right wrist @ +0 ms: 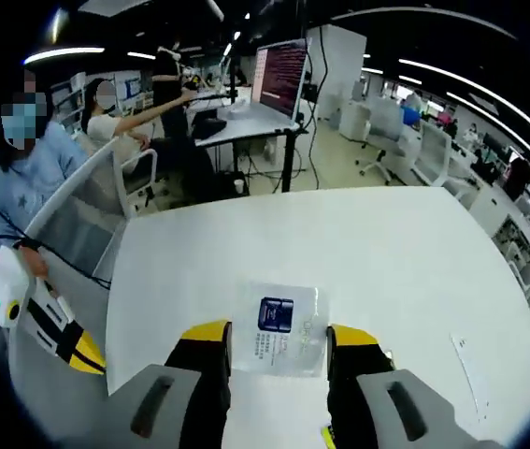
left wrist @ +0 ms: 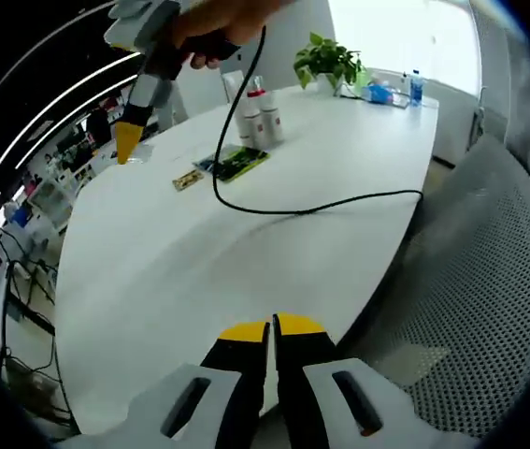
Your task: Arrange the skincare products in the storage area until every visible bottle or jar stands upright without overlapping.
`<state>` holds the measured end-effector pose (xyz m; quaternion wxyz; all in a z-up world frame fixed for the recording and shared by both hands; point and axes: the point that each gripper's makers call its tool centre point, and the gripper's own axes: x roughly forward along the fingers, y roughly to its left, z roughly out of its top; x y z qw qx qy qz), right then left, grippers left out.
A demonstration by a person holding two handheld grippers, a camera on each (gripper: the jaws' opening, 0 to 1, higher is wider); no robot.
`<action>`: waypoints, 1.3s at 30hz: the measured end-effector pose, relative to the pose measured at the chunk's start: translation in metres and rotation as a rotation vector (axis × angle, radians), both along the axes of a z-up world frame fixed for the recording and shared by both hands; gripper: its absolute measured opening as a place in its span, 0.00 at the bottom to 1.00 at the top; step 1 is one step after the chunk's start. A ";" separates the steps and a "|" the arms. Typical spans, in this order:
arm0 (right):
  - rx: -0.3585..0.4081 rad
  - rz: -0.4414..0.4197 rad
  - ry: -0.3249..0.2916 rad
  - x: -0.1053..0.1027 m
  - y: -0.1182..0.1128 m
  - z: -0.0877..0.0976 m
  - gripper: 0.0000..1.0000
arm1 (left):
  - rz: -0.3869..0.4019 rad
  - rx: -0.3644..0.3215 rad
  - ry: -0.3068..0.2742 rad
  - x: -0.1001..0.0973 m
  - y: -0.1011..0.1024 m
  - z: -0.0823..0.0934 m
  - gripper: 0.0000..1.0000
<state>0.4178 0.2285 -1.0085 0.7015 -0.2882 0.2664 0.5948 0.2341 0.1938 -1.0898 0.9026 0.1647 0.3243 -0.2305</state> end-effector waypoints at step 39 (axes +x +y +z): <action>-0.076 0.367 -0.483 -0.203 -0.111 -0.008 0.36 | -0.086 -0.617 0.060 -0.008 -0.083 0.074 0.16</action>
